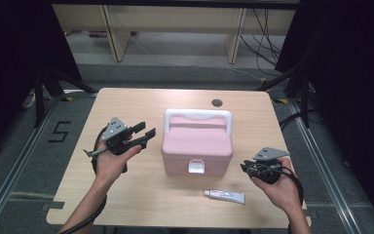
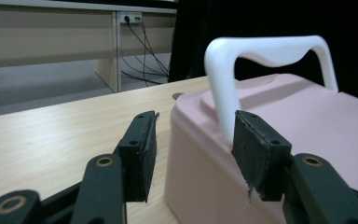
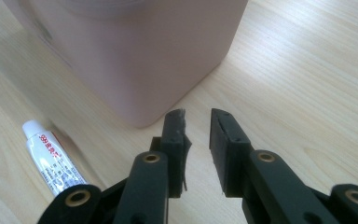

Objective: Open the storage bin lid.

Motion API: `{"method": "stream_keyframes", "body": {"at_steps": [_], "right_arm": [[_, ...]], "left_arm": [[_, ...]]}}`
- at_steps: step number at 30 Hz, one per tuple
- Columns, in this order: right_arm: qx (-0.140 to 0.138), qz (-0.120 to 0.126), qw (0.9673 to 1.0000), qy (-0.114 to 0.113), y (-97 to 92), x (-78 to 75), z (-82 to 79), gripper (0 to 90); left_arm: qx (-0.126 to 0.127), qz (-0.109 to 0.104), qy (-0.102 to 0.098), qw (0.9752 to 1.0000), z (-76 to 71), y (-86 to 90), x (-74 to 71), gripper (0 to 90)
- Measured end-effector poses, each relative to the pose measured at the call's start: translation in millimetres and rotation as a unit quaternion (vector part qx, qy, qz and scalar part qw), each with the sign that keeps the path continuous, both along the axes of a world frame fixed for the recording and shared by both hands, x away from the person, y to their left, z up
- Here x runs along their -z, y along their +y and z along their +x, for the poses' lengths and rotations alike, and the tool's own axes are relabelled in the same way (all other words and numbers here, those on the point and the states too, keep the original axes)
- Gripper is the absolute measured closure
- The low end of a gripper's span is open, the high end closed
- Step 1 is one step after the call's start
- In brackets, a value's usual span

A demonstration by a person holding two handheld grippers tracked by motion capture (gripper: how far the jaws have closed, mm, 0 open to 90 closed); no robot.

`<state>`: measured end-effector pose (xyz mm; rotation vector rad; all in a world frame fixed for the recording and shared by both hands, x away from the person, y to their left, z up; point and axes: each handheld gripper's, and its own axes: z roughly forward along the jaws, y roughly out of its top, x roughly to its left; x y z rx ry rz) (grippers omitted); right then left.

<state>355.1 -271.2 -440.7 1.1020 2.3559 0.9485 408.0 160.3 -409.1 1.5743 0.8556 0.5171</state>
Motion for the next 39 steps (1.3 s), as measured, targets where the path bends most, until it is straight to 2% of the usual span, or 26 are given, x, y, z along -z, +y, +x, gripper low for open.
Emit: {"method": "stream_keyframes", "body": {"at_steps": [4,6,7,9,10,13,15,19,21,22,25,30,31,32,35,39], "right_arm": [[0.003,0.002,1.0,0.006,4.1,-1.4,-1.3,76.4],[0.0,0.001,1.0,-0.001,4.7,-2.4,-0.5,76.5],[0.008,0.007,0.9999,0.002,6.5,-2.5,-2.0,76.5],[-0.004,0.001,1.0,-0.008,5.1,-2.9,0.6,76.4],[0.001,0.003,1.0,-0.006,6.0,-3.0,0.2,76.2],[0.005,0.006,1.0,-0.001,6.8,-3.1,-0.1,76.0],[-0.006,0.005,0.9999,-0.012,6.2,-2.7,1.9,75.9],[-0.003,0.007,0.9999,-0.008,7.1,-3.3,0.7,75.7],[-0.002,0.008,0.9999,-0.008,6.9,-2.9,0.7,75.7],[-0.006,0.005,0.9998,-0.017,5.9,-2.4,1.9,75.6],[0.01,0.017,0.9998,0.003,8.0,-1.9,-1.8,75.7],[0.003,0.013,0.9999,-0.003,7.7,-0.6,-1.6,75.6],[-0.004,0.005,0.9999,-0.014,6.3,-0.8,-0.1,75.5],[0.002,0.01,0.9999,-0.008,7.0,-1.2,-1.0,75.5],[0.001,0.012,0.9998,-0.017,6.6,-0.8,-0.4,75.5],[-0.001,0.012,0.9997,-0.019,6.5,-1.6,-1.5,75.5]], "left_arm": [[0.008,0.002,0.009,0.9999,5.7,-9.9,-8.4,49.4],[0.01,-0.005,0.019,0.9998,10.3,-15.7,-9.0,49.5],[0.01,-0.006,0.025,0.9996,11.4,-18.4,-8.8,49.6],[0.01,-0.005,0.032,0.9994,13.9,-23.8,-8.0,50.0],[0.006,-0.009,0.044,0.999,14.0,-27.2,-7.5,51.9],[0.005,-0.009,0.05,0.9987,18.6,-33.7,-7.7,53.9],[0.005,-0.009,0.054,0.9985,22.1,-37.2,-8.9,54.8],[0.006,-0.01,0.065,0.9978,29.3,-42.0,-10.8,57.9],[0.003,-0.01,0.066,0.9977,31.6,-44.1,-11.4,59.8],[0.002,-0.009,0.066,0.9978,32.4,-45.3,-11.7,60.9],[-0.004,-0.006,0.066,0.9978,33.7,-48.5,-12.0,63.8],[-0.018,-0.003,0.068,0.9975,35.0,-52.6,-10.2,68.3],[-0.019,-0.003,0.068,0.9975,35.0,-53.0,-10.0,69.1],[-0.02,-0.003,0.069,0.9974,34.9,-53.1,-10.2,69.7],[-0.023,-0.015,0.082,0.9963,34.8,-52.6,-11.9,71.2],[-0.022,-0.014,0.09,0.9956,34.9,-52.8,-15.1,71.9]]}}
